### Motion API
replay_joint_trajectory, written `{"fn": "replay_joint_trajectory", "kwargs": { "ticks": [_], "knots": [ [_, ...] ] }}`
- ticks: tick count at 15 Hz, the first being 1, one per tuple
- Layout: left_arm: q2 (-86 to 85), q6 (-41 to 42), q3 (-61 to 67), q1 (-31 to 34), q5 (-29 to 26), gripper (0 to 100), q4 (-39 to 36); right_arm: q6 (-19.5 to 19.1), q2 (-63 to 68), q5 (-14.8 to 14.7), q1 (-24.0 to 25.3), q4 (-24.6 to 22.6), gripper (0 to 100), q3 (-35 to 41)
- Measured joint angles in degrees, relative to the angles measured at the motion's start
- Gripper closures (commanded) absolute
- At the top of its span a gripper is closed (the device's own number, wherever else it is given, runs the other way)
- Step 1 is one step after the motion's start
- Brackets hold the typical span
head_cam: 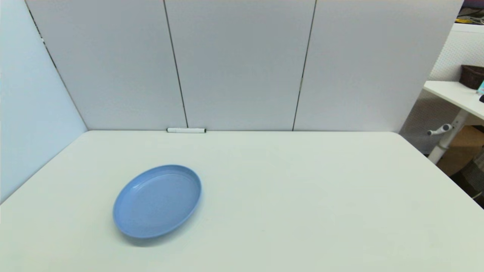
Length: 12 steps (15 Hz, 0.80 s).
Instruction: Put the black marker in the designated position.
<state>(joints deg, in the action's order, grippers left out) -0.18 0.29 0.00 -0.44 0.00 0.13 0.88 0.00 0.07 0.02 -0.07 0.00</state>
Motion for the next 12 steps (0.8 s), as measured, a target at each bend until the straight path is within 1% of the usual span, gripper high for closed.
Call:
{"fn": "replay_joint_trajectory", "kwargs": {
  "ticks": [12],
  "knots": [
    [0.00, 0.00, 0.00, 0.00, 0.00, 0, 0.00, -0.09, 0.00, 0.00, 0.02, 0.00, 0, 0.00]
  ]
}}
